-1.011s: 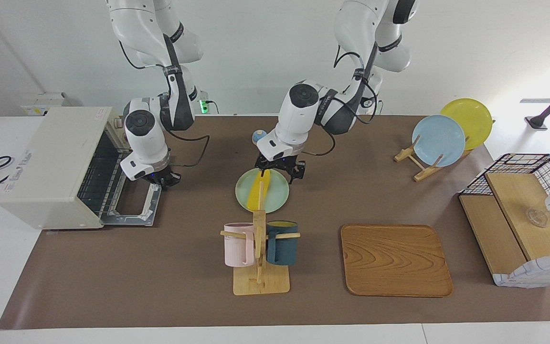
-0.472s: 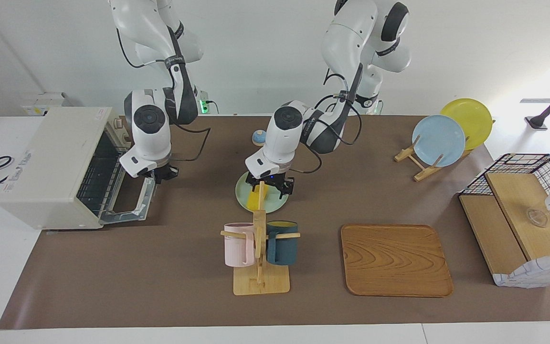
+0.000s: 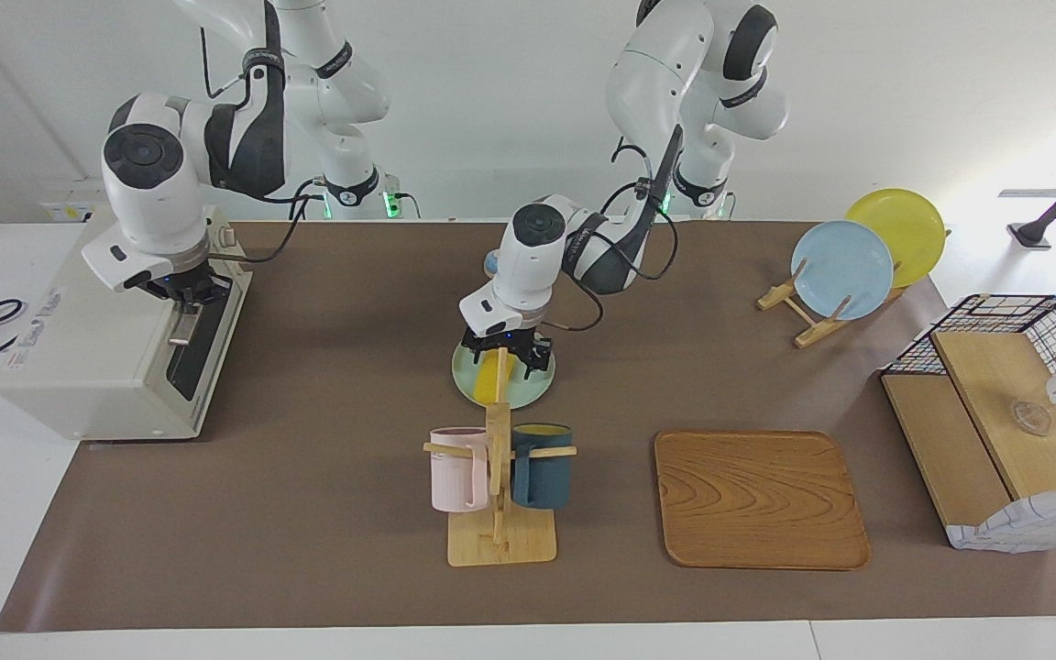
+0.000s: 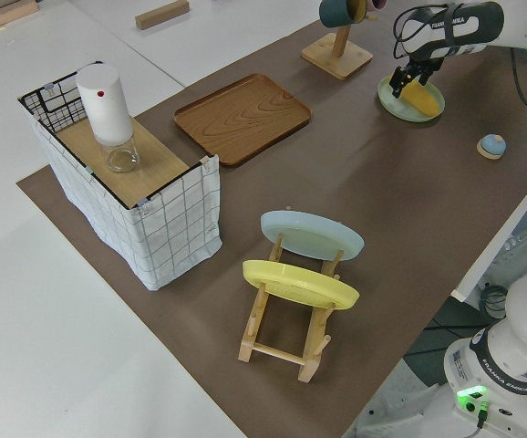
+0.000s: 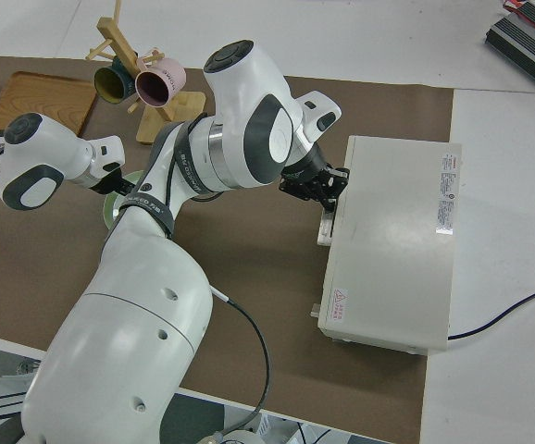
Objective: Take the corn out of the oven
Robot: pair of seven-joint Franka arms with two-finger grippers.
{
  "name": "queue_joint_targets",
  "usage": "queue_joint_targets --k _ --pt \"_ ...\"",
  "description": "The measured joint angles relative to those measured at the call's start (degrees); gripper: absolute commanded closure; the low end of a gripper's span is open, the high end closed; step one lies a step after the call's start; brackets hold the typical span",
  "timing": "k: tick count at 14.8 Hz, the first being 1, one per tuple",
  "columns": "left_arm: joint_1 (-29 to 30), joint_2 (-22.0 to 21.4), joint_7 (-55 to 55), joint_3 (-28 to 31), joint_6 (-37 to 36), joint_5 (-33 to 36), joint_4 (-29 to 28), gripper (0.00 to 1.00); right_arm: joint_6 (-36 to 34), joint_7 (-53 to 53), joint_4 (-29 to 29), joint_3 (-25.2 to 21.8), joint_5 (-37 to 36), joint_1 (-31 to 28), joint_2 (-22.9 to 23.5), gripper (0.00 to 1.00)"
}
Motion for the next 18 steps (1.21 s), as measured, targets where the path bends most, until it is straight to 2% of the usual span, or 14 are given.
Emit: queue_joint_targets --k 2,3,4,6,8,11,12,13,14,18 --pt "-0.3 0.0 -0.4 0.0 0.5 0.0 -0.5 0.73 -0.4 0.0 0.5 0.0 0.4 0.0 0.1 1.0" --pt "-0.3 0.0 -0.7 0.0 0.5 0.0 -0.5 0.9 -1.5 0.0 1.7 0.0 1.5 0.0 0.3 1.0" --pt "-0.3 0.0 -0.9 0.2 0.5 0.0 -0.3 1.0 -3.5 0.0 3.9 0.1 3.2 0.0 0.8 1.0" --pt "-0.2 -0.1 -1.2 0.6 -0.6 -0.5 0.7 1.0 -9.5 0.0 10.2 0.5 6.5 0.2 1.7 0.97" --pt "0.9 -0.5 -1.5 1.0 -3.6 -1.2 2.4 1.0 -15.7 0.0 16.9 1.1 10.5 0.6 2.0 0.88" --pt "5.4 -3.8 -1.5 1.3 -9.9 -1.7 4.2 1.0 -23.6 0.0 25.0 3.0 15.4 0.7 1.8 0.81" --pt "7.4 -5.6 -1.5 1.4 -12.1 -1.7 4.4 1.0 -24.8 0.0 26.5 4.1 15.6 0.7 1.7 0.71" --pt "9.6 -7.3 -1.5 1.5 -14.0 -1.7 4.5 1.0 -25.5 0.0 27.5 5.0 15.7 0.8 1.7 0.45" --pt "11.9 -8.5 -1.4 1.7 -15.2 -1.7 4.5 1.0 -25.9 0.0 27.9 5.5 15.7 0.8 1.7 0.0" --pt "22.8 -9.0 3.6 2.0 -15.8 -1.7 5.0 1.0 -26.9 0.0 28.8 7.7 16.0 0.8 2.0 0.0"
